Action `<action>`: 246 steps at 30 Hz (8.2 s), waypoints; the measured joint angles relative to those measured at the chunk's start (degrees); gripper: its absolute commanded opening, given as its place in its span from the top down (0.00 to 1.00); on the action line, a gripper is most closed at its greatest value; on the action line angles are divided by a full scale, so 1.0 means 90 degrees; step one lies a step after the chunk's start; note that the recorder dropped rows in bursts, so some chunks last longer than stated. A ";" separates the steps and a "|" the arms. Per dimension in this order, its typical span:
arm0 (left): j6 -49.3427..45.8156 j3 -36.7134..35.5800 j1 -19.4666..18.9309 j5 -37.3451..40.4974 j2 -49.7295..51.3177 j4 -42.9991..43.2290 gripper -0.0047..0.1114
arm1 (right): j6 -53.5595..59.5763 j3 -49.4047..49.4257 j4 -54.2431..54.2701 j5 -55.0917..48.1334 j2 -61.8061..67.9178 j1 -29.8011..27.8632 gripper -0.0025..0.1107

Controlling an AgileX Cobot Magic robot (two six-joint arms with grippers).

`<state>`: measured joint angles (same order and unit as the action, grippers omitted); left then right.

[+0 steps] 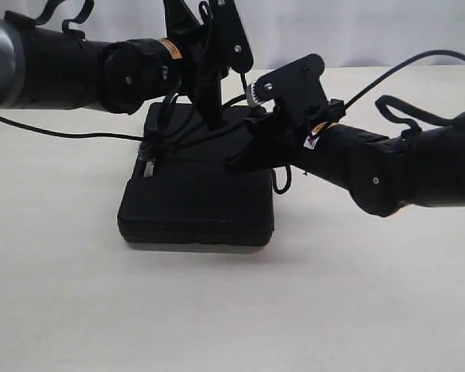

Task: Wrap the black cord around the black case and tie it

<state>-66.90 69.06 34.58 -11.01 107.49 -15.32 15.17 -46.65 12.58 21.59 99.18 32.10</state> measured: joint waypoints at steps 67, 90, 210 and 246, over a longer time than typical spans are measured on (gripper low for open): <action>0.0010 0.0000 0.0000 0.0050 0.0000 0.0022 0.96 | -0.9017 -0.1038 -0.9608 0.2634 0.0067 -0.2439 0.65; 0.0010 0.0000 0.0000 0.0076 0.0000 0.0022 0.96 | -0.8449 -0.1038 -0.9622 0.2612 0.0880 -0.2439 0.94; -0.2207 0.0000 0.0000 0.2832 0.0681 -0.0840 0.96 | -0.7953 -0.1627 -0.7703 -0.0213 0.0262 -0.1923 0.94; -0.2548 0.0012 0.0204 0.1632 0.0953 -0.0840 0.68 | -0.5345 -0.1619 -0.4847 -0.2441 0.1115 -0.3256 0.94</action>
<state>-89.84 69.17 36.41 3.68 116.06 -22.89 -32.94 -61.22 -31.04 -0.38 109.21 2.80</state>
